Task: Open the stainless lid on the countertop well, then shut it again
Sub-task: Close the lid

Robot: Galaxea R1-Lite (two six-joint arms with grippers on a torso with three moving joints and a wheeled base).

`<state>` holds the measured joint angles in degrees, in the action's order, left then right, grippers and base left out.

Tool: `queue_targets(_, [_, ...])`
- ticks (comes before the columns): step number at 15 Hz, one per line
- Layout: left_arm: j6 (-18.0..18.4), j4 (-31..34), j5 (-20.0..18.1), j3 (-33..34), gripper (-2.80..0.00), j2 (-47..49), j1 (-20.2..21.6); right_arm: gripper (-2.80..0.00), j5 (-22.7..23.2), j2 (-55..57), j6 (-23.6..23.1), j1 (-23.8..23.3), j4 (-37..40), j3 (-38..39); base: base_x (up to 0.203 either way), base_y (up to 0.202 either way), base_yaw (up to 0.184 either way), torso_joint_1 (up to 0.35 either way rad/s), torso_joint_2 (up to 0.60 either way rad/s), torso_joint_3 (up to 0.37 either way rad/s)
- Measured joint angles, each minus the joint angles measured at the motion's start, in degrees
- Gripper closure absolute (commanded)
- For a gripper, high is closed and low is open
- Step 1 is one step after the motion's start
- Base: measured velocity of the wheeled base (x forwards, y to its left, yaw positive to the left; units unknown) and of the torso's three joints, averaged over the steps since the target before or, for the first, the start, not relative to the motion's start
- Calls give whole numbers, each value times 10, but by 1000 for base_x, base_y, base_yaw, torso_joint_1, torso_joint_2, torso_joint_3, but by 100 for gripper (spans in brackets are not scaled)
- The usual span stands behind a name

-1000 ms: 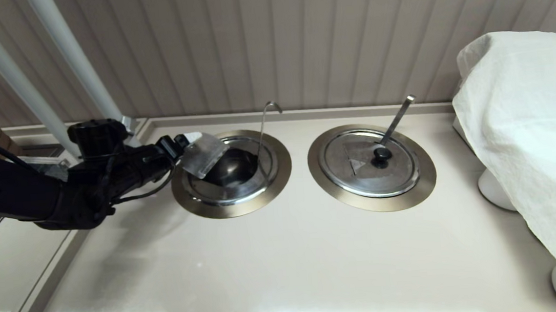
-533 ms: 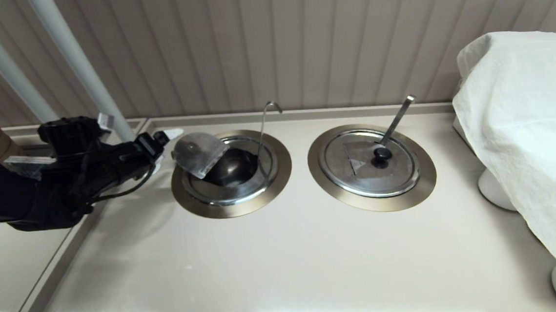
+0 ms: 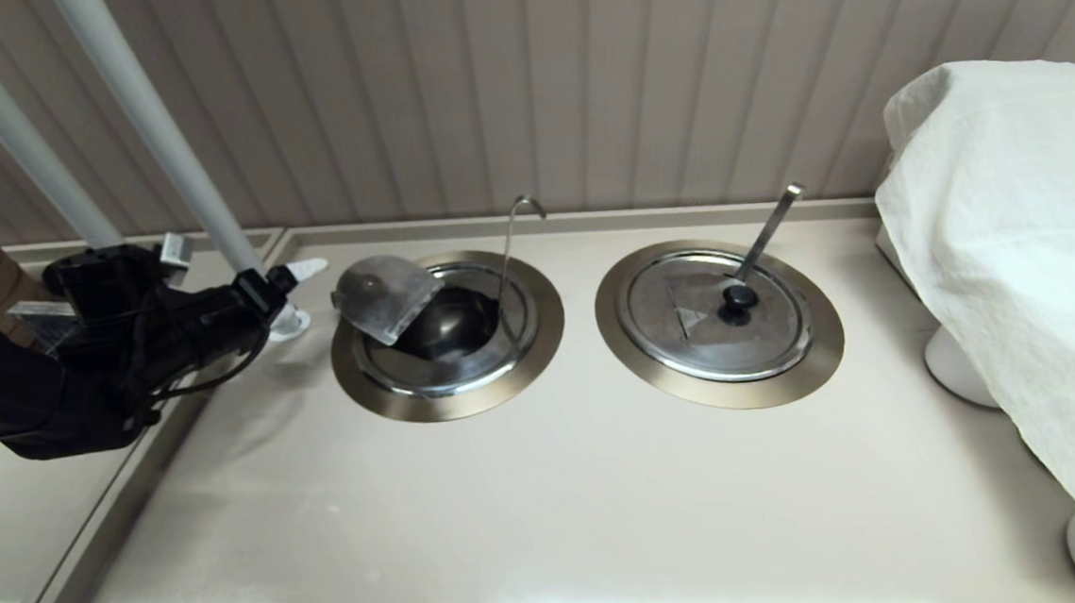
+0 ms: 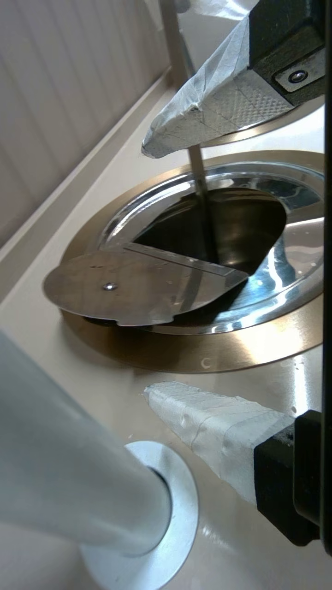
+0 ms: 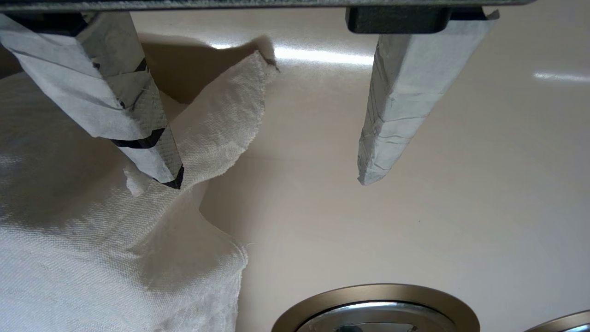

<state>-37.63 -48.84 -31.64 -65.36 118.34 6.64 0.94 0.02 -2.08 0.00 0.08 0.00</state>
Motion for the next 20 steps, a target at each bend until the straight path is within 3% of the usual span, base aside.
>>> queue_targets(3, [-2, -14, -55, 15, -280, 16, -2, -280, 0, 0, 0, 0, 0, 0, 0, 0, 0, 0, 0, 0])
queue_targets(13, [-8, -27, -60, 4, -280, 51, -24, -280, 0, 0, 0, 0, 0, 0, 0, 0, 0, 0, 0, 0])
queue_targets(15, [-31, -58, -60, 7, -280, 53, -27, -280, 0, 0, 0, 0, 0, 0, 0, 0, 0, 0, 0, 0])
queue_targets(18, [-92, -128, -65, 15, -280, 54, -30, -280, 0, 0, 0, 0, 0, 0, 0, 0, 0, 0, 0, 0])
queue_targets(20, [-95, -146, -67, 20, -280, 54, -31, -280, 0, 0, 0, 0, 0, 0, 0, 0, 0, 0, 0, 0])
